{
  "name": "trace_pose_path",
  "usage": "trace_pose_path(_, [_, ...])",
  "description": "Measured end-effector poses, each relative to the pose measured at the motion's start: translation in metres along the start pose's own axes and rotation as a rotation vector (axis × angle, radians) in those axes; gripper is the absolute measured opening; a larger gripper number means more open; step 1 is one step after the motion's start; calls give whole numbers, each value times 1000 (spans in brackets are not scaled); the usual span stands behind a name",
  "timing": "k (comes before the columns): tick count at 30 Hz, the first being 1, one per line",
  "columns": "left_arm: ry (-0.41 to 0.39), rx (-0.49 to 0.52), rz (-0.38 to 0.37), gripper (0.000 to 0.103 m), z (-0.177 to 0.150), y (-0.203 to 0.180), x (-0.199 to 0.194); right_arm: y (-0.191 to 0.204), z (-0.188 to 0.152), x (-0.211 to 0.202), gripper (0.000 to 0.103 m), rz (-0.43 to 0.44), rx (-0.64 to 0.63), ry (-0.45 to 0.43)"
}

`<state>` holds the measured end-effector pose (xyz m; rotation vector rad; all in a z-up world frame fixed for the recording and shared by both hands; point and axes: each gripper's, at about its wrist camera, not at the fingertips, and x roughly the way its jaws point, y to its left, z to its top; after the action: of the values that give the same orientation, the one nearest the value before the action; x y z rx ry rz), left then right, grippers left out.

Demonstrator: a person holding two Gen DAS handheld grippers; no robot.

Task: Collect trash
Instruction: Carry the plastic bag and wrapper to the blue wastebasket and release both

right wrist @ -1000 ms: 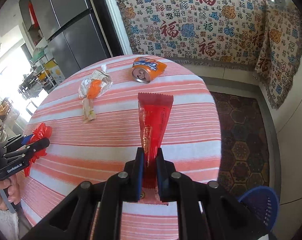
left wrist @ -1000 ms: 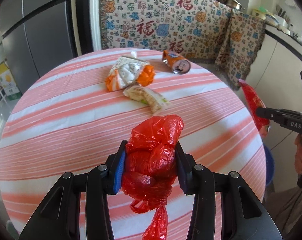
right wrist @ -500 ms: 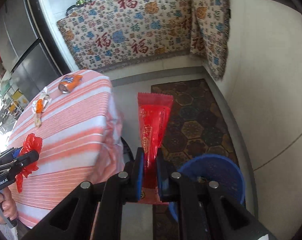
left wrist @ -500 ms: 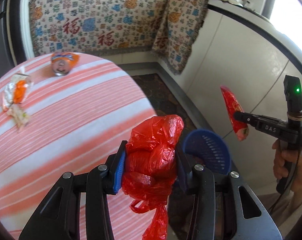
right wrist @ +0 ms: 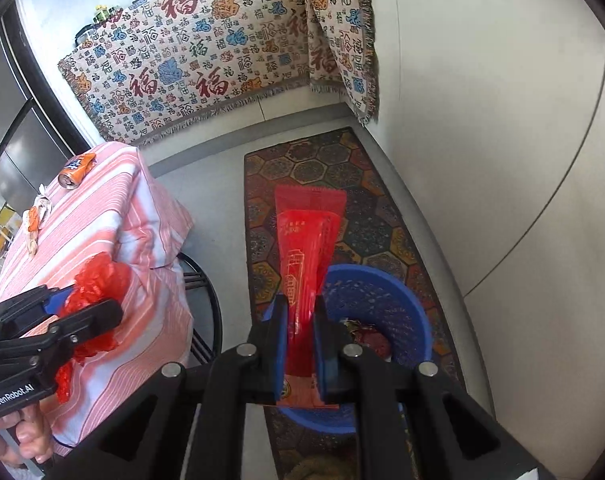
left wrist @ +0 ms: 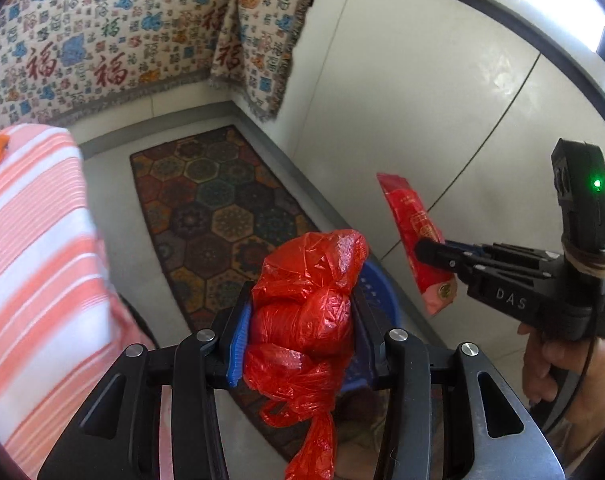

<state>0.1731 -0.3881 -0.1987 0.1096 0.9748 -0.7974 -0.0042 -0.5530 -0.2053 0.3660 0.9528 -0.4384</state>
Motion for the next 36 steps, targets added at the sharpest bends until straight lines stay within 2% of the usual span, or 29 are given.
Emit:
trace_pose_path(5, [19,19,-12,45,1,-16,19,-16,-4,1,11,-9,26,11])
trace_pose_path(14, [57,43,-13,45,-1,-22,41,-31,-7,2,11,-15,59,23])
trace_pose_path(25, [97,64,-38,45,3,-33,68,-44,-8,19,12,-7,105,87])
trace_pose_path(27, [108,68,-40,47,6,-34,74,-47,-8,22,14,-11,115,92])
trace_pose_path(29, [113,68,-47,55,7,-35,80,-50,-9,24,17,-25,130,98])
trace_pose_path(30, [116,65,-55,57,8,-34,84,-53,-9,24,21,-27,138,98])
trace_pose_path(31, [118,61,-60,59,9,-34,87,-53,-9,24,30,-27,145,98])
trace_pose_path(32, [118,56,-62,60,10,-34,90,-55,-9,24,33,-28,153,96])
trace_pose_path(36, [102,42,-71,67,12,-34,91,-61,-6,19,33,-41,166,74])
